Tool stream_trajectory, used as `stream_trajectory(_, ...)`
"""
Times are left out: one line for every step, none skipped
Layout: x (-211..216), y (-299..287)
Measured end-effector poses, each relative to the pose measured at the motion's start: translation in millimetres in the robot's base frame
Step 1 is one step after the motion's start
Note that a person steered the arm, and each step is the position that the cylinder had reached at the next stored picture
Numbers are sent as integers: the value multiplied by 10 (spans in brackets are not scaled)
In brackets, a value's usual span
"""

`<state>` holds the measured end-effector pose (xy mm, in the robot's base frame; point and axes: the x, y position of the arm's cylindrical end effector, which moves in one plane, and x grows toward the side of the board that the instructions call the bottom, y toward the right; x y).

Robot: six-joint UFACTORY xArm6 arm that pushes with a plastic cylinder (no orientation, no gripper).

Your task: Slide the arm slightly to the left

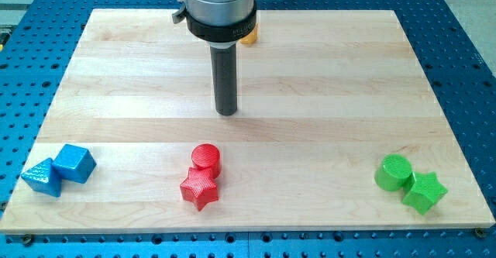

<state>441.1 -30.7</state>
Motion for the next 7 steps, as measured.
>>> stream_trajectory(4,0)
stream_trajectory(41,0)
stream_trajectory(70,0)
stream_trajectory(70,0)
stream_trajectory(70,3)
stream_trajectory(70,8)
stream_trajectory(70,9)
